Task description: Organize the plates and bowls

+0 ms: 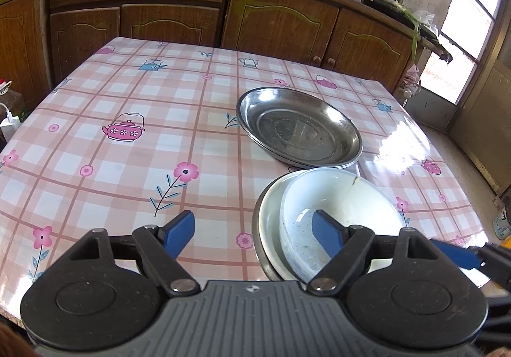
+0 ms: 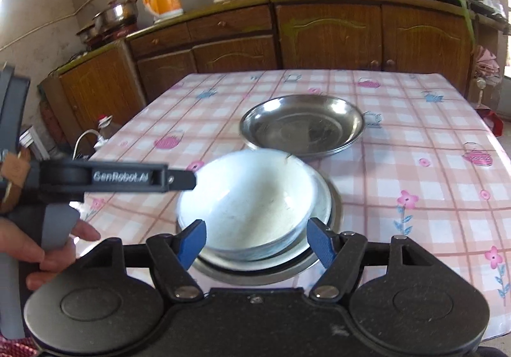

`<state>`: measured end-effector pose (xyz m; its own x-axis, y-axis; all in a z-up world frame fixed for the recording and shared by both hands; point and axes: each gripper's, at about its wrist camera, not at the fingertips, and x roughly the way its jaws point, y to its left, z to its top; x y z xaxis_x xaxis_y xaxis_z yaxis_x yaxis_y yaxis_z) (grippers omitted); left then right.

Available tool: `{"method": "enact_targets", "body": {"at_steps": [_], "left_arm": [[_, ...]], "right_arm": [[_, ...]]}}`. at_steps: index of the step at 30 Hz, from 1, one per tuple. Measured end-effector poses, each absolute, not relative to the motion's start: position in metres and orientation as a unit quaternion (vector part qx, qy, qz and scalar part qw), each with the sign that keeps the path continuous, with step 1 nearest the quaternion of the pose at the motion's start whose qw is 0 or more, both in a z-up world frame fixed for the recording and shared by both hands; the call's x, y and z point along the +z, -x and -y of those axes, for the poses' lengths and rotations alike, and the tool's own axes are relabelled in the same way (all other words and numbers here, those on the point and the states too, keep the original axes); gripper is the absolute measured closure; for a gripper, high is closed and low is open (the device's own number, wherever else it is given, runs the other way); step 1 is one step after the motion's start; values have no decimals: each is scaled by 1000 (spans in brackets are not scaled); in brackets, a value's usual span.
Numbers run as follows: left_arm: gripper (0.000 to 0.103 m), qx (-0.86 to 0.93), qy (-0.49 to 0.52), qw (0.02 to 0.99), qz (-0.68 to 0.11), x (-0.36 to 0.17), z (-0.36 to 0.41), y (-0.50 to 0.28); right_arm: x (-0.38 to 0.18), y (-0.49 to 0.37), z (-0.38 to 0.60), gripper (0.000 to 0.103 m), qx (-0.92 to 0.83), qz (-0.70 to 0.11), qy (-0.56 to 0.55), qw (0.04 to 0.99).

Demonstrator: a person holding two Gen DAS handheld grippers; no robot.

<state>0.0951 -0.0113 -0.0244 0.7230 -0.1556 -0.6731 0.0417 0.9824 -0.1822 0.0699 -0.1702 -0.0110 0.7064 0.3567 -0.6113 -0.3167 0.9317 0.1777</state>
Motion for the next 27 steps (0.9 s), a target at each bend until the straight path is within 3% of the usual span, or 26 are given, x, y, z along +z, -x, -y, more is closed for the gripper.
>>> {"method": "enact_targets", "body": {"at_steps": [6, 9, 11, 27], "left_arm": [[14, -57, 39, 922, -382, -30, 23, -101], [11, -61, 22, 918, -391, -34, 29, -105], [0, -65, 13, 915, -397, -38, 32, -107], [0, -59, 29, 907, -416, -58, 33, -124]], "right_arm": [[-16, -69, 184, 16, 129, -278, -59, 950], [-22, -73, 178, 16, 125, -294, -39, 947], [-24, -75, 177, 16, 117, -296, -34, 947], [-46, -111, 183, 16, 103, -359, -50, 926]]}}
